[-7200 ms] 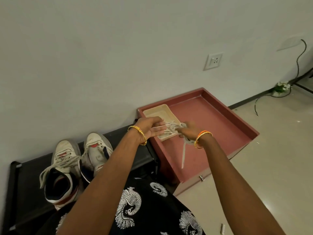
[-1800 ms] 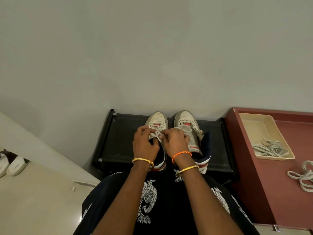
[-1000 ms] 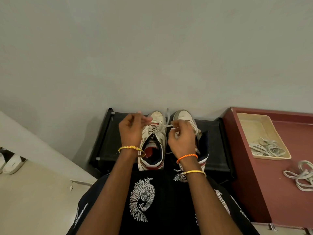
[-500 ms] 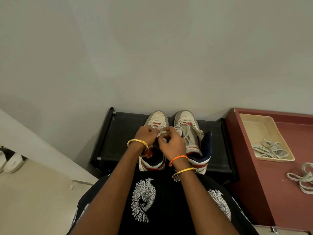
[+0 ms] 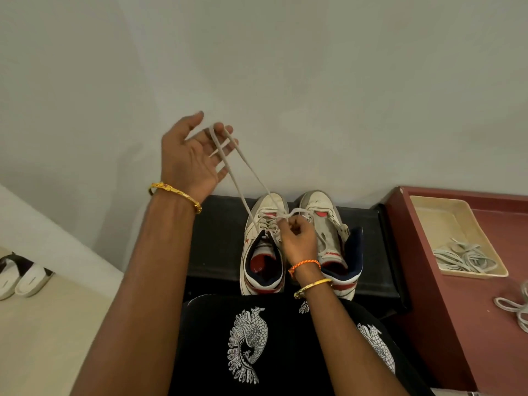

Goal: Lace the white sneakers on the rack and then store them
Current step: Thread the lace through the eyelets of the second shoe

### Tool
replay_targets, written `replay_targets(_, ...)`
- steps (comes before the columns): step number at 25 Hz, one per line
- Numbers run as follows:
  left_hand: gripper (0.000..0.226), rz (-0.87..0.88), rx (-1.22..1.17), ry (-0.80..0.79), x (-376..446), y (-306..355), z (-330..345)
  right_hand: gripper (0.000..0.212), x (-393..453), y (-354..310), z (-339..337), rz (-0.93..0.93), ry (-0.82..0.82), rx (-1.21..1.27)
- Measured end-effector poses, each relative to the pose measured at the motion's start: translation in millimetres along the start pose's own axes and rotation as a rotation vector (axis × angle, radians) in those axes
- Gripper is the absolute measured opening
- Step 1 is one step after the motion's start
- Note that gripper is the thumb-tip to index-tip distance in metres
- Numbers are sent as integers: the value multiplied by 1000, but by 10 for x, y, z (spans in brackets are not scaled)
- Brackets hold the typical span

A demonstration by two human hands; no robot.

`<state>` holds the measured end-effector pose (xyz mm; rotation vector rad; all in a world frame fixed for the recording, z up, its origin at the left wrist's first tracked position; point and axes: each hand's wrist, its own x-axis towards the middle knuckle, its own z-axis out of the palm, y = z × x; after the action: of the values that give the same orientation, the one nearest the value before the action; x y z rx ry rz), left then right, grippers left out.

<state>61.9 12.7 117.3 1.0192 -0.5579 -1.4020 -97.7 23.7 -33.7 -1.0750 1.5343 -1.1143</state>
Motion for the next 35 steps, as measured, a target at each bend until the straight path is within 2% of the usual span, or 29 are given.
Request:
replay_targets(2, 21, 109, -14, 34, -42, 116, -27, 30, 41, -206, -104, 31, 89, 177)
replay_targets(4, 22, 187, -79, 55, -51, 84, -96, 22, 57, -481, -240, 22, 101, 364)
replay_targets(8, 39, 211, -345, 86, -23, -183, -253, 12, -8, -854, -414, -18, 37, 592)
replay_targets(11, 62, 198, -356, 232, 69, -300, -415, 9, 54, -966, -598, 11, 112, 827)
replay_targets(13, 69, 170, -212, 335, 134, -371, -480, 15, 125, -985, -787, -24, 159, 910)
replay_targets(15, 68, 115, 56, 464, 235, -499, -543, 27, 162, -922, -872, -48, 152, 844)
replay_targets(17, 75, -45, 443, 618, 344, -630, -612, 43, 187, -810, -822, -94, 77, 685)
replay_targets(18, 81, -172, 613, 630, 368, -683, -626, 51, 197, -767, -769, -139, -11, 572)
replay_targets(20, 96, -384, 844, 501, 349, -824, -592, 67, 191, -715, -638, -225, -261, 319)
replay_targets(21, 104, -418, 954, 397, 327, -929, -565, 73, 189, -686, -573, -243, -361, 207)
replay_targets(22, 105, -403, 1064, 282, 281, -1059, -519, 77, 196, -634, -517, -256, -385, 96)
replay_targets(23, 100, -327, 1154, 155, 225, -1207, -476, 79, 199, -567, -469, -277, -356, 0)
replay_targets(25, 74, -82, 1289, -69, 119, -1480, -439, 82, 179, -378, -376, -278, -316, -104)
replay_targets(26, 59, 25, 1317, -115, 67, -1568, -425, 84, 150, -282, -339, -248, -341, -123)
replay_targets(28, 41, 163, 1347, -81, 40, -1650, -460, 83, 61, -165, -286, -234, -400, -64)
replay_targets(31, 29, 355, 1508, -8, 51, -1656, -443, 70, 32, -336, -249, -223, -373, 388)
replay_targets(33, 28, 401, 1555, -4, 67, -1668, -446, 65, 114, -489, -261, -203, -325, 609)
replay_targets(34, 27, 418, 1564, -5, 80, -1685, -460, 63, 151, -510, -275, -236, -270, 525)
replay_targets(35, 26, 431, 1559, -3, 94, -1699, -478, 60, 146, -482, -279, -301, -184, 267)
